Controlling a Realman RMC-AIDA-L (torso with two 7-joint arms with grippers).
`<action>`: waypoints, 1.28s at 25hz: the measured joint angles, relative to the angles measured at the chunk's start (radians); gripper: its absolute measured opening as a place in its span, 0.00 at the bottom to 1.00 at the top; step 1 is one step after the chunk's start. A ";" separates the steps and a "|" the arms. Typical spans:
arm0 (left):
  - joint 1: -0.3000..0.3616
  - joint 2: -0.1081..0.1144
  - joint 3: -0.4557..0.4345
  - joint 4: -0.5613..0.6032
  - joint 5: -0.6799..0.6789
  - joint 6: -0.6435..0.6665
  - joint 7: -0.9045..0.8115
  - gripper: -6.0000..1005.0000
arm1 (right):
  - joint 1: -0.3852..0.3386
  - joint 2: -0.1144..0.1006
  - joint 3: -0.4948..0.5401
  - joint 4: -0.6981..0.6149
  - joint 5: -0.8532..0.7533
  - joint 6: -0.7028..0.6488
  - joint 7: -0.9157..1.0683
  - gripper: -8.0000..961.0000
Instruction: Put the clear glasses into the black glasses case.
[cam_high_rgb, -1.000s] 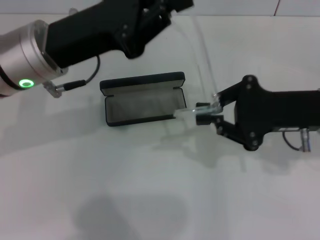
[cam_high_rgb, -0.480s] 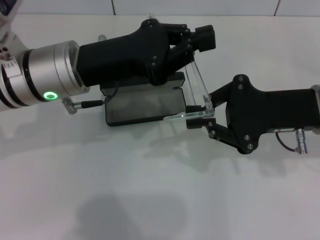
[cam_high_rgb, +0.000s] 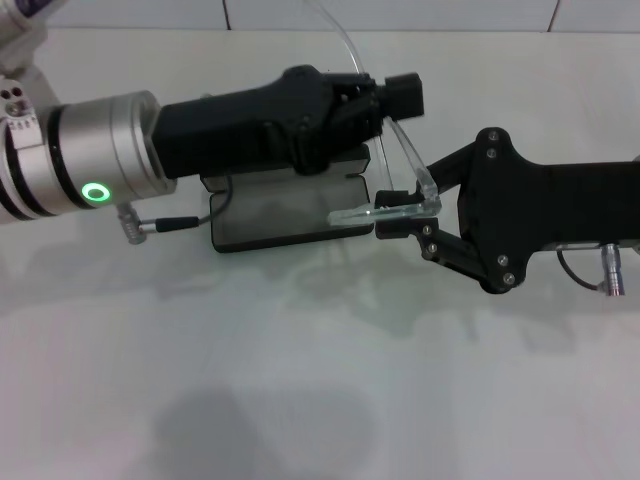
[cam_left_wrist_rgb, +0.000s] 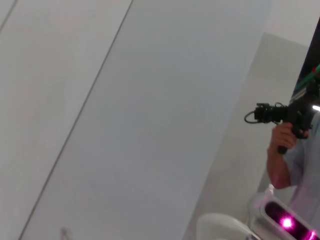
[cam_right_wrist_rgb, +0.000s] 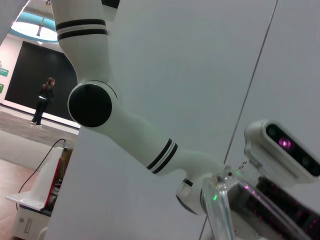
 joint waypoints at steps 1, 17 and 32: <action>-0.002 -0.002 0.002 0.000 0.008 0.000 -0.006 0.06 | -0.001 0.000 0.001 -0.005 0.001 0.001 -0.001 0.10; 0.002 -0.008 0.007 -0.003 0.024 0.003 -0.055 0.06 | -0.006 0.000 0.007 -0.016 0.031 0.004 -0.008 0.10; 0.014 -0.011 0.000 0.011 -0.004 0.017 -0.048 0.06 | -0.012 0.000 0.004 -0.016 0.053 0.003 -0.008 0.09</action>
